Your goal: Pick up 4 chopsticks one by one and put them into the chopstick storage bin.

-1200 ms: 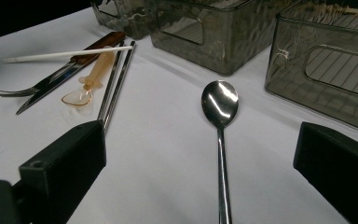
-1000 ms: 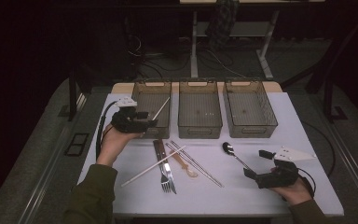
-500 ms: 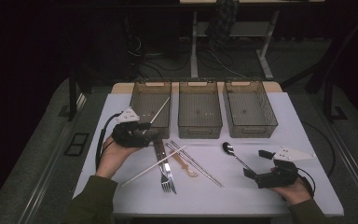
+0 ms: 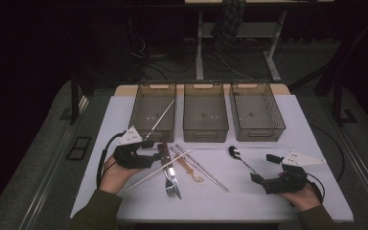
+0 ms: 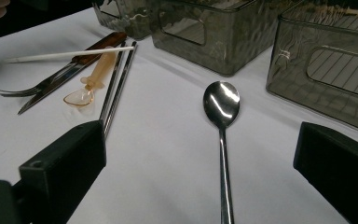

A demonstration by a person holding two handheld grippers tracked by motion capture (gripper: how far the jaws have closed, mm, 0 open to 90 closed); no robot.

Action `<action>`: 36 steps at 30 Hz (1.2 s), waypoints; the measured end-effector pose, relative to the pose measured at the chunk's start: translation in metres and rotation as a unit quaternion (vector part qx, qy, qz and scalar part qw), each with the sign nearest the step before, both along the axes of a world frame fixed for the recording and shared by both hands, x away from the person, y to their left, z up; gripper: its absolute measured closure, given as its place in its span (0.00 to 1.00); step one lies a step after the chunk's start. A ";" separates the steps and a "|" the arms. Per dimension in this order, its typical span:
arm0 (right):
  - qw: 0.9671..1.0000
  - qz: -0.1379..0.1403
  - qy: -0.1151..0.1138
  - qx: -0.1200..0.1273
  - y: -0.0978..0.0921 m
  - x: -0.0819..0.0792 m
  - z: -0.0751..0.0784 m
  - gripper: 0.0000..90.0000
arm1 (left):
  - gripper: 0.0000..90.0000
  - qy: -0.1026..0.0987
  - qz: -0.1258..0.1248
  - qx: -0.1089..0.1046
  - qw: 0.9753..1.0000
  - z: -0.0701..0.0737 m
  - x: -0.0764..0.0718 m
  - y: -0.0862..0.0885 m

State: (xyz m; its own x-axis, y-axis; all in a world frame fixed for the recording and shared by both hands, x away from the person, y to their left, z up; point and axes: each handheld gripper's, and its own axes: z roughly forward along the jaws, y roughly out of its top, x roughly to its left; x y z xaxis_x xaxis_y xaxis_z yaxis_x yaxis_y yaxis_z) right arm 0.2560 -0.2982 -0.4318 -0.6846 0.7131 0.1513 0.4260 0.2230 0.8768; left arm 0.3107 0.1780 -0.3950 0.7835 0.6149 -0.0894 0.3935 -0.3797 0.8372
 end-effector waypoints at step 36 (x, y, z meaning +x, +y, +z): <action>1.000 -0.002 -0.003 -0.003 0.000 -0.001 0.001 0.02 | 0.77 0.062 -0.033 0.093 0.993 -0.042 -0.008 -0.005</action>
State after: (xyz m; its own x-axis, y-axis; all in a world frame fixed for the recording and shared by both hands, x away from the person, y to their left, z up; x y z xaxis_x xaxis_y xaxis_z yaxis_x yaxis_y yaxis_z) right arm 0.2547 -0.2979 -0.4308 -0.6825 0.7167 0.1430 0.4221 0.2269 0.8777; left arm 0.3024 0.1728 -0.4375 0.8131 0.5770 -0.0772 0.4581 -0.5524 0.6964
